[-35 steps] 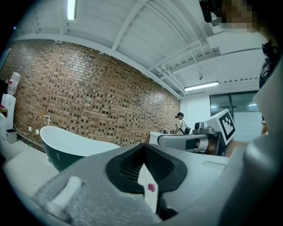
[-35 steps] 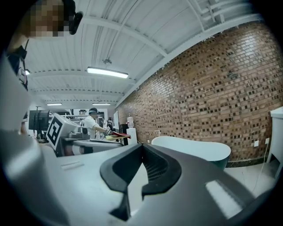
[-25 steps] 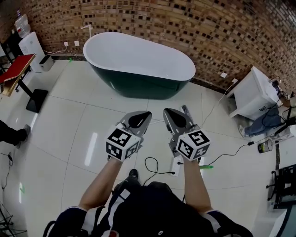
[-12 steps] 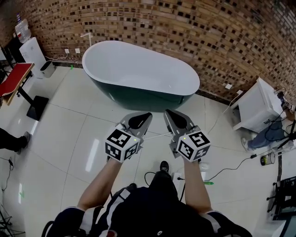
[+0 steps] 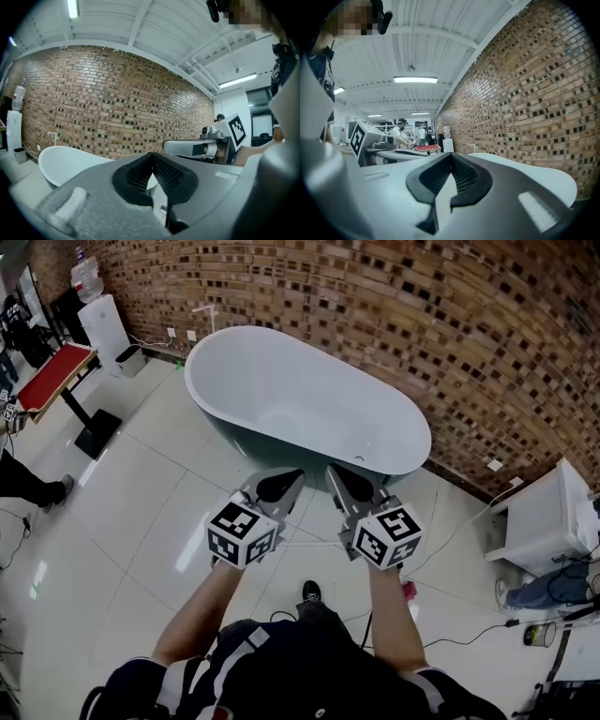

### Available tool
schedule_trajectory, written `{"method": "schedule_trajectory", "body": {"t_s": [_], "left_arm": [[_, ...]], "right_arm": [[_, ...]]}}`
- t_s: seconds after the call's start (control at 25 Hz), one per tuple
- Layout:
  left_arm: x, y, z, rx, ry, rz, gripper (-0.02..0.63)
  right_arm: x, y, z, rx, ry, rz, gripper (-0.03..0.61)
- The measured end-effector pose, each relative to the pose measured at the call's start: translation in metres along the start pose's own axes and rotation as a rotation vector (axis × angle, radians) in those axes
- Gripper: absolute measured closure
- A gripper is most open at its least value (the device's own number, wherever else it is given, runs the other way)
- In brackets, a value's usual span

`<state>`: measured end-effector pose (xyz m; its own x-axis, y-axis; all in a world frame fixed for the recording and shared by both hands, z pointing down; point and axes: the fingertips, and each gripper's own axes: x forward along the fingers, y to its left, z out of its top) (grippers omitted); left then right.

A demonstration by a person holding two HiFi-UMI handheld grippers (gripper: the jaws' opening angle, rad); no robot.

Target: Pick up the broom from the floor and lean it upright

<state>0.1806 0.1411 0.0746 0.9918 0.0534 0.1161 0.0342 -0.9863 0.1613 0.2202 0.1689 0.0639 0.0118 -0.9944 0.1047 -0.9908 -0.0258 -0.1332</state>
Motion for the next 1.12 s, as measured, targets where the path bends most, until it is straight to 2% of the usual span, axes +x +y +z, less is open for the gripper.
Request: {"method": "schedule_trajectory", "body": {"t_s": [0.2,0.32,0.48,0.68,0.88,1.12], "left_arm": [[0.038,0.019,0.006,-0.015,-0.001,0.123,0.614],[0.040,0.034,0.001,-0.019,0.014,0.223,0.614],[0.002,0.063,-0.025,-0.057,0.047,0.391,0.614],[-0.048,0.100,-0.046,-0.079,0.052,0.519,0.614],[-0.099,0.139,-0.096,-0.148,0.059,0.595,0.614],[-0.130,0.195,-0.174,-0.189,0.096,0.585,0.614]], "right_arm": [[0.020,-0.044,0.008,-0.013,0.000,0.140,0.577],[0.035,-0.055,0.003,-0.015,0.008,0.231,0.577],[0.071,-0.023,-0.024,-0.010,0.051,0.404,0.577],[0.113,0.025,-0.055,-0.040,0.096,0.514,0.577],[0.144,0.074,-0.108,-0.089,0.208,0.582,0.577],[0.190,0.104,-0.192,-0.133,0.341,0.582,0.577]]}}
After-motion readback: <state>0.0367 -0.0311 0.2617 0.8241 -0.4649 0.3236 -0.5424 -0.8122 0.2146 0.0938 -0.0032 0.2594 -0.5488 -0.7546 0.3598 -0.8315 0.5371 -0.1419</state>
